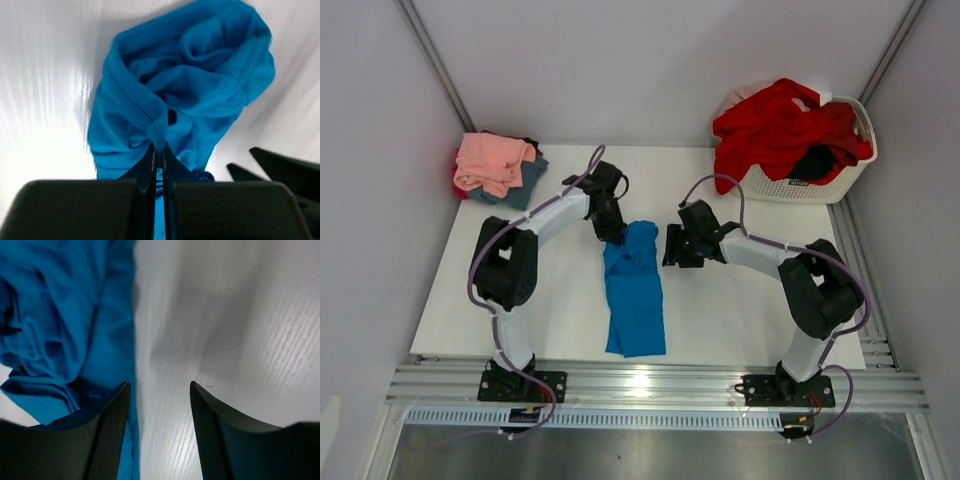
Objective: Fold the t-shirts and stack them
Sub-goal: Fold the folded rectangular tshirt in 1/3 of the way
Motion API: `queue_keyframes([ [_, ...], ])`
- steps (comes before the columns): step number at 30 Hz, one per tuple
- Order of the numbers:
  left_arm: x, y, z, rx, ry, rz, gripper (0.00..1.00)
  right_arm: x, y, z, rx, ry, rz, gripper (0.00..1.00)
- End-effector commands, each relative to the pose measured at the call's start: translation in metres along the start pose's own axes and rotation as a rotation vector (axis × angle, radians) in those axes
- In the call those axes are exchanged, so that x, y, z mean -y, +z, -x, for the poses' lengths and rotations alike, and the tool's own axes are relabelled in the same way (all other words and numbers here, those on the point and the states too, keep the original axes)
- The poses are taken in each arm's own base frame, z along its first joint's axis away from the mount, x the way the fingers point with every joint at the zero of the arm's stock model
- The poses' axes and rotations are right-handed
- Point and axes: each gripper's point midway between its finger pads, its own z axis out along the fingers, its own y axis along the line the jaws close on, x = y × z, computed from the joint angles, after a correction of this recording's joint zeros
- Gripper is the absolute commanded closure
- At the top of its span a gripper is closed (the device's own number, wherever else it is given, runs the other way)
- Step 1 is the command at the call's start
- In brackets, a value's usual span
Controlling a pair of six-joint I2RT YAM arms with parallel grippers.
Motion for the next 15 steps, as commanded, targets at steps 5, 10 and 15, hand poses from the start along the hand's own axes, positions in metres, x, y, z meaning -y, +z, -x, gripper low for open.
queue_keyframes([
  [5,0.017,-0.003,0.028,0.054,-0.041,0.02,0.99,-0.028,0.006,-0.001,-0.005,-0.114,0.035,0.45],
  [10,0.021,0.011,0.028,0.029,-0.056,0.017,0.99,-0.023,0.019,-0.012,-0.048,-0.118,0.028,0.46],
  [15,0.026,0.033,0.018,-0.019,-0.038,0.014,0.99,-0.02,0.031,-0.021,-0.086,-0.126,0.028,0.47],
])
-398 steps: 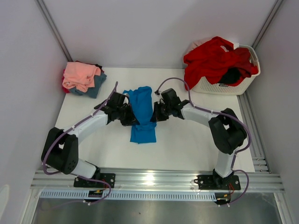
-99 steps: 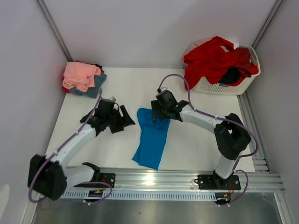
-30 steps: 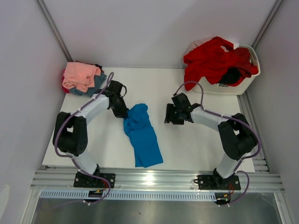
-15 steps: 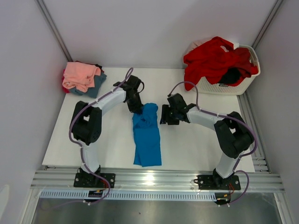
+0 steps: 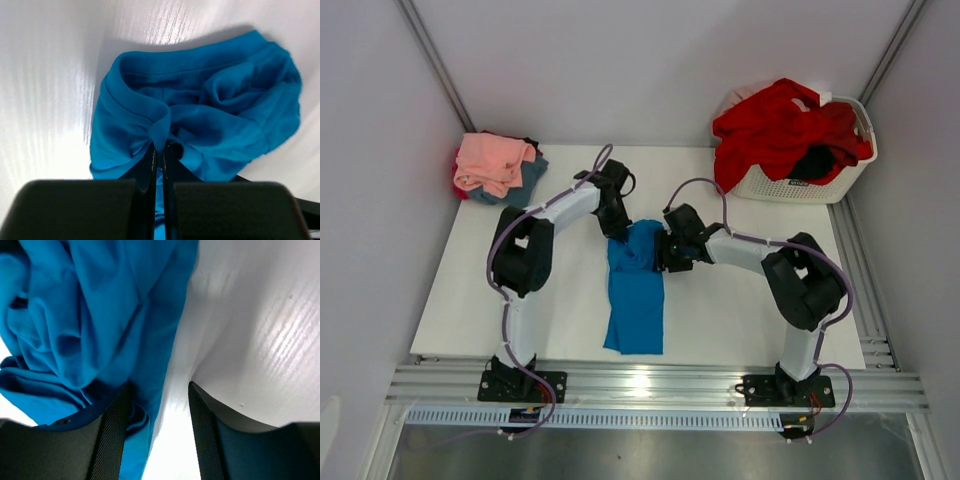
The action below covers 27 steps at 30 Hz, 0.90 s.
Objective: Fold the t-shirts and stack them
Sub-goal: Fold the folded rectangular tshirt in 1/3 of the way
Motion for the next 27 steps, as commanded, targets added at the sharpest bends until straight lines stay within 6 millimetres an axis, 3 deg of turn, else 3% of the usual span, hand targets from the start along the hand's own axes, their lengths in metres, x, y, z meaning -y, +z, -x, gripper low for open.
queue_keyframes([
  [1,0.021,0.006,-0.004,-0.017,0.011,-0.063,0.99,0.001,0.013,-0.004,-0.033,-0.028,0.002,0.47],
  [9,0.066,0.008,-0.022,-0.029,0.07,-0.122,0.94,-0.001,0.022,-0.007,-0.053,-0.04,0.018,0.48],
  [14,0.077,0.006,-0.023,-0.032,0.069,-0.126,0.89,0.0,0.024,-0.009,-0.061,-0.053,0.017,0.49],
  [17,0.069,-0.007,-0.016,0.022,0.081,-0.093,0.65,0.002,0.02,-0.008,-0.055,-0.076,0.01,0.49],
  [18,0.067,-0.013,-0.011,0.052,0.098,-0.088,0.48,0.003,0.018,-0.01,-0.057,-0.08,0.007,0.49],
  [20,0.07,-0.036,-0.005,0.101,0.12,-0.132,0.35,0.003,0.015,-0.009,-0.047,-0.092,0.011,0.49],
  [21,0.071,-0.044,-0.003,0.119,0.126,-0.142,0.24,0.002,0.012,-0.007,-0.039,-0.096,0.014,0.49],
  [24,0.075,-0.078,0.005,0.182,0.149,-0.178,0.13,0.002,0.003,-0.001,-0.018,-0.118,0.003,0.47],
  [27,0.073,-0.101,0.007,0.224,0.158,-0.201,0.11,0.002,-0.011,0.008,0.02,-0.142,-0.011,0.42],
])
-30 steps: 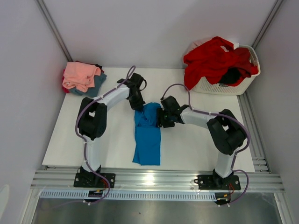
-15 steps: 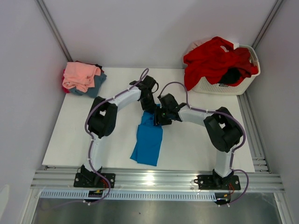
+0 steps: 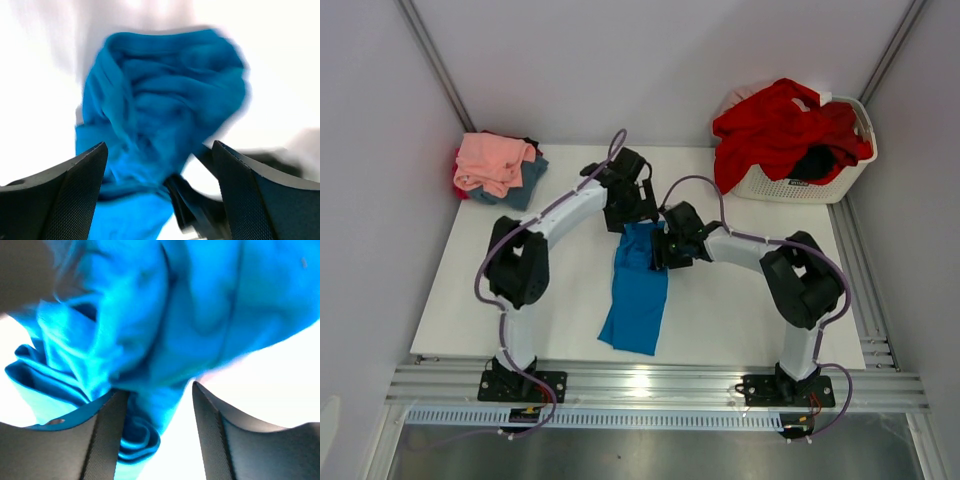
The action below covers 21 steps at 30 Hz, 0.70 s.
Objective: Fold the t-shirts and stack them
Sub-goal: Fold the folded rectangular tshirt in 1/3 of the way
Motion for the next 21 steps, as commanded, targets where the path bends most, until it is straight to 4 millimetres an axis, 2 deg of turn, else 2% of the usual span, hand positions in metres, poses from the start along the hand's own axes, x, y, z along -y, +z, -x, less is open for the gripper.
queue_keyframes([
  [1,0.028,-0.073,0.023,0.152,0.048,-0.142,0.11,0.009,-0.019,0.0,0.017,-0.055,-0.056,0.41],
  [4,0.025,-0.087,0.023,0.182,0.043,-0.161,0.1,0.014,-0.031,0.007,0.044,-0.046,-0.064,0.37],
  [5,0.02,-0.086,0.02,0.18,0.038,-0.157,0.1,0.017,-0.033,0.007,0.046,-0.042,-0.067,0.37],
  [6,0.019,-0.095,0.022,0.197,0.023,-0.172,0.1,0.019,-0.035,0.008,0.051,-0.036,-0.068,0.36],
  [7,0.007,-0.086,0.012,0.17,0.009,-0.15,0.1,0.022,-0.042,0.014,0.075,-0.024,-0.068,0.36],
  [9,-0.003,-0.092,0.016,0.184,-0.047,-0.16,0.11,0.031,-0.046,0.012,0.087,-0.005,-0.075,0.35],
  [10,-0.022,-0.079,0.002,0.151,-0.068,-0.121,0.11,0.04,-0.05,0.015,0.101,0.018,-0.08,0.35],
  [11,-0.03,-0.079,0.008,0.165,-0.103,-0.126,0.11,0.044,-0.053,0.008,0.093,0.031,-0.064,0.34],
  [12,-0.037,-0.078,0.008,0.167,-0.141,-0.125,0.12,0.046,-0.054,0.012,0.113,0.044,-0.044,0.34],
  [14,-0.061,-0.067,-0.003,0.149,-0.197,-0.108,0.12,0.057,-0.056,0.012,0.125,0.1,-0.014,0.34],
  [18,-0.083,-0.045,-0.021,0.098,-0.253,-0.081,0.13,0.055,-0.05,0.008,0.14,0.172,0.096,0.33],
  [21,-0.088,-0.028,-0.027,0.051,-0.272,-0.07,0.14,0.051,-0.042,0.011,0.157,0.203,0.147,0.33],
])
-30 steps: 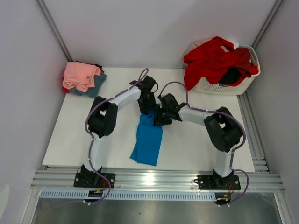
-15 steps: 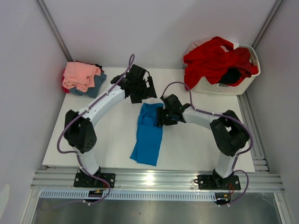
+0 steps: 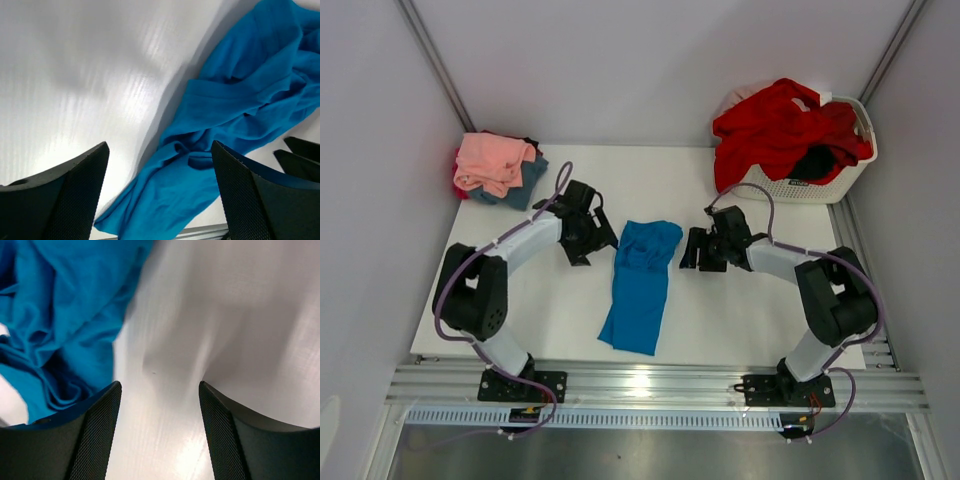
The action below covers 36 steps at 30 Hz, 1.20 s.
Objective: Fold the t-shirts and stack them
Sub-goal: Fold the folded rectangular tshirt in 1/3 of the way
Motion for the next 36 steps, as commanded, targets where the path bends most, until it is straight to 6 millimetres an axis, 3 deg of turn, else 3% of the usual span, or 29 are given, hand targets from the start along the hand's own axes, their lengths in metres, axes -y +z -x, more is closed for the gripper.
queue_keyframes([
  [1,0.024,0.005,0.01,0.003,-0.046,-0.116,0.14,-0.034,0.006,0.015,0.058,0.018,0.188,0.32],
  [9,0.013,0.042,0.005,-0.117,-0.142,-0.146,0.17,-0.043,0.022,0.02,0.076,0.156,0.367,0.32],
  [13,0.019,0.053,0.011,-0.148,-0.141,-0.157,0.18,-0.039,0.041,0.015,0.049,0.201,0.402,0.32],
  [19,0.025,0.074,0.006,-0.229,-0.145,-0.177,0.2,-0.047,0.055,0.031,0.059,0.244,0.485,0.32],
  [28,0.069,0.078,0.01,-0.294,-0.135,-0.341,0.24,-0.062,0.079,0.056,0.064,0.296,0.567,0.33],
  [36,0.115,0.072,-0.001,-0.334,-0.033,-0.424,0.25,-0.08,0.094,0.057,0.021,0.243,0.561,0.38],
])
